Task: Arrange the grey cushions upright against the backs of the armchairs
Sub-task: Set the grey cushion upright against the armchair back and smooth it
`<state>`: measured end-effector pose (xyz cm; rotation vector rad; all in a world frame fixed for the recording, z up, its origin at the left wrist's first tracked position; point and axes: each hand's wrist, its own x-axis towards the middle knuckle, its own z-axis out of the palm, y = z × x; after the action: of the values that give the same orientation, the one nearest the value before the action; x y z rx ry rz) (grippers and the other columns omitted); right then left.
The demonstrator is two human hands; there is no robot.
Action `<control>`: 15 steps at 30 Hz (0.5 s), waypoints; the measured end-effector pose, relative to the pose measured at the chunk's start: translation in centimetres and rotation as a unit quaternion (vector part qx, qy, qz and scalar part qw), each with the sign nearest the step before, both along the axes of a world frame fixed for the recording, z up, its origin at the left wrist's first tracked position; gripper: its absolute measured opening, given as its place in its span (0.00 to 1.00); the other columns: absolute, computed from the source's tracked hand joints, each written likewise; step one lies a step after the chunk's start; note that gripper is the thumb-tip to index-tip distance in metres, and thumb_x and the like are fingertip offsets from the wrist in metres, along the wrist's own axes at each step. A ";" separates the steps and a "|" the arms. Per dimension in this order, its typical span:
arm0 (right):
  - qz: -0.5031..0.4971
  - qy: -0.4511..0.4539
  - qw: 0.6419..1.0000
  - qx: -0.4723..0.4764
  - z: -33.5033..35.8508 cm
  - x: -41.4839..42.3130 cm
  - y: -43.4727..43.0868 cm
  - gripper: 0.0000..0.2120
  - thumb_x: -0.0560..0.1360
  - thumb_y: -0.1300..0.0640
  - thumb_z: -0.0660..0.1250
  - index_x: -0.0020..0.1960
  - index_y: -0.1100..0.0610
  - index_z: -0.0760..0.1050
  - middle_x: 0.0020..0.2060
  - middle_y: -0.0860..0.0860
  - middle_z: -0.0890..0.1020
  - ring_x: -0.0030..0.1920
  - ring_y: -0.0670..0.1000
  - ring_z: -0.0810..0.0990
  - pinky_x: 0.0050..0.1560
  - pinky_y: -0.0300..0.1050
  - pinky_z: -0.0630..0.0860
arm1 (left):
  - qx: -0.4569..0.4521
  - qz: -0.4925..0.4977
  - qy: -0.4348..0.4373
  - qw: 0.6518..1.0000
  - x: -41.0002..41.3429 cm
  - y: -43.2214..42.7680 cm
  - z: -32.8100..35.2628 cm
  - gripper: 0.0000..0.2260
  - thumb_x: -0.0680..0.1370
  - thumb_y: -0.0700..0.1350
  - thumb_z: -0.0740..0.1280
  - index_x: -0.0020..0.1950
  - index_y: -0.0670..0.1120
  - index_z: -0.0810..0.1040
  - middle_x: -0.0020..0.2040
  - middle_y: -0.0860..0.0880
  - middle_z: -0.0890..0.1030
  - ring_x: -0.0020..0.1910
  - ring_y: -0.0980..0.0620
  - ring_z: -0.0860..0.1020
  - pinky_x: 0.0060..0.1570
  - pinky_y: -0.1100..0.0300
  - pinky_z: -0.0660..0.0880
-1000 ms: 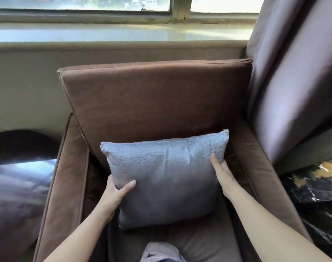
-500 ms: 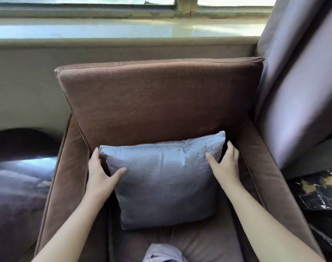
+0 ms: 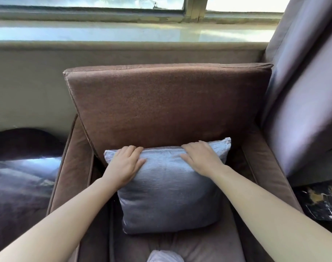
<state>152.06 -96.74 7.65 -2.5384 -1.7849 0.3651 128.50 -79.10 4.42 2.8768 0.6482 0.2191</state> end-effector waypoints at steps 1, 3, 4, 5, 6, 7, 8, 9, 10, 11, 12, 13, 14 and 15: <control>-0.016 -0.021 1.000 -0.001 -0.1 0.8 -0.5 0.22 0.81 0.43 0.51 0.66 0.53 0.74 0.60 0.49 0.80 0.63 0.53 0.75 0.70 0.53 0.61 | 0.020 0.014 0.000 1.000 -0.7 0.3 -0.3 0.26 0.82 0.59 0.52 0.65 0.41 0.76 0.52 0.45 0.77 0.49 0.42 0.75 0.51 0.47 0.73; -0.042 -0.051 0.998 -0.016 0.3 2.6 -1.2 0.20 0.81 0.44 0.52 0.60 0.52 0.77 0.56 0.50 0.81 0.59 0.54 0.76 0.66 0.53 0.66 | 0.048 0.034 0.013 0.998 -1.6 0.7 -0.2 0.26 0.81 0.59 0.52 0.64 0.41 0.75 0.51 0.45 0.75 0.47 0.42 0.73 0.48 0.46 0.73; -0.049 -0.045 0.998 -0.018 0.5 3.4 -1.6 0.19 0.81 0.45 0.53 0.59 0.53 0.77 0.55 0.51 0.80 0.57 0.55 0.76 0.62 0.53 0.69 | 0.052 0.037 0.019 0.998 -1.7 0.9 -0.1 0.26 0.81 0.60 0.53 0.64 0.41 0.75 0.50 0.44 0.74 0.47 0.42 0.73 0.47 0.46 0.72; -0.052 -0.023 0.998 -0.013 0.6 4.0 -2.1 0.18 0.81 0.46 0.55 0.60 0.54 0.78 0.55 0.52 0.80 0.57 0.56 0.75 0.61 0.54 0.71 | 0.052 0.037 0.022 0.998 -1.8 0.9 0.1 0.26 0.80 0.60 0.52 0.64 0.42 0.75 0.50 0.45 0.74 0.47 0.43 0.73 0.47 0.46 0.72; -0.053 0.004 0.999 -0.001 0.7 4.5 -2.5 0.18 0.81 0.47 0.57 0.62 0.55 0.78 0.55 0.53 0.78 0.57 0.56 0.74 0.60 0.54 0.72 | 0.047 0.037 0.024 0.998 -1.8 0.8 0.3 0.26 0.80 0.60 0.52 0.64 0.43 0.75 0.50 0.45 0.73 0.47 0.43 0.72 0.48 0.47 0.72; -0.054 0.024 0.998 0.016 0.8 4.7 -3.0 0.18 0.81 0.47 0.59 0.63 0.56 0.78 0.55 0.53 0.77 0.57 0.55 0.73 0.60 0.54 0.72 | 0.038 0.038 0.027 0.998 -1.8 0.8 0.4 0.25 0.80 0.61 0.52 0.62 0.44 0.75 0.49 0.46 0.73 0.47 0.44 0.72 0.48 0.47 0.71; -0.056 0.031 0.997 0.036 0.8 4.8 -3.3 0.17 0.80 0.48 0.61 0.63 0.56 0.78 0.53 0.53 0.76 0.56 0.54 0.73 0.59 0.53 0.73 | 0.022 0.043 0.031 0.998 -1.7 0.7 0.5 0.23 0.80 0.61 0.52 0.59 0.46 0.75 0.48 0.48 0.72 0.46 0.45 0.72 0.48 0.48 0.71; -0.061 0.028 0.997 0.050 0.8 4.8 -3.6 0.17 0.79 0.48 0.63 0.62 0.56 0.79 0.52 0.52 0.75 0.54 0.53 0.73 0.57 0.53 0.73 | 0.002 0.049 0.031 0.998 -1.5 0.7 0.6 0.22 0.80 0.62 0.51 0.55 0.47 0.75 0.47 0.49 0.72 0.46 0.46 0.71 0.48 0.49 0.70; -0.068 0.019 0.996 0.056 0.8 4.7 -3.9 0.16 0.79 0.48 0.64 0.61 0.55 0.80 0.50 0.52 0.75 0.53 0.54 0.73 0.55 0.53 0.74 | -0.033 0.059 0.027 0.997 -1.3 0.9 0.7 0.22 0.80 0.62 0.50 0.51 0.48 0.74 0.45 0.51 0.72 0.45 0.46 0.71 0.47 0.49 0.70; -0.075 0.003 0.996 0.056 0.8 4.5 -4.1 0.16 0.78 0.47 0.65 0.59 0.55 0.80 0.49 0.52 0.74 0.51 0.54 0.73 0.54 0.53 0.73 | -0.084 0.069 0.014 0.994 -1.0 1.0 1.0 0.21 0.80 0.63 0.49 0.47 0.49 0.73 0.43 0.52 0.72 0.44 0.47 0.72 0.47 0.48 0.71; -0.080 -0.019 0.995 0.051 0.6 4.2 -4.2 0.15 0.78 0.46 0.65 0.57 0.55 0.81 0.47 0.52 0.74 0.50 0.54 0.73 0.52 0.53 0.73 | -0.143 0.078 0.000 0.987 -0.7 1.3 1.4 0.20 0.79 0.62 0.49 0.44 0.49 0.71 0.41 0.53 0.73 0.43 0.48 0.72 0.47 0.48 0.71; -0.086 -0.045 0.994 0.044 0.5 3.8 -4.3 0.15 0.77 0.45 0.64 0.55 0.54 0.80 0.46 0.52 0.74 0.48 0.55 0.73 0.51 0.54 0.72 | -0.180 0.077 -0.003 0.981 -0.5 1.6 1.8 0.19 0.79 0.62 0.51 0.41 0.49 0.69 0.40 0.53 0.73 0.42 0.49 0.73 0.46 0.49 0.72; -0.096 -0.066 0.993 0.032 0.4 3.4 -4.5 0.15 0.77 0.43 0.62 0.52 0.53 0.79 0.44 0.50 0.73 0.47 0.54 0.73 0.50 0.54 0.72 | -0.188 0.060 0.008 0.980 -0.3 1.8 2.2 0.17 0.79 0.61 0.54 0.40 0.49 0.68 0.38 0.54 0.73 0.41 0.50 0.73 0.44 0.49 0.72; -0.111 -0.075 0.991 0.018 0.3 2.9 -4.6 0.16 0.77 0.41 0.58 0.49 0.52 0.76 0.43 0.49 0.73 0.45 0.54 0.73 0.49 0.54 0.72 | -0.179 0.038 0.022 0.983 -0.3 1.9 2.5 0.16 0.79 0.60 0.58 0.39 0.49 0.66 0.37 0.54 0.73 0.40 0.50 0.72 0.43 0.50 0.71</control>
<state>155.00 -101.35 7.97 -2.7673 -1.5088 0.1381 128.18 -77.20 6.91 2.5203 0.7245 0.0419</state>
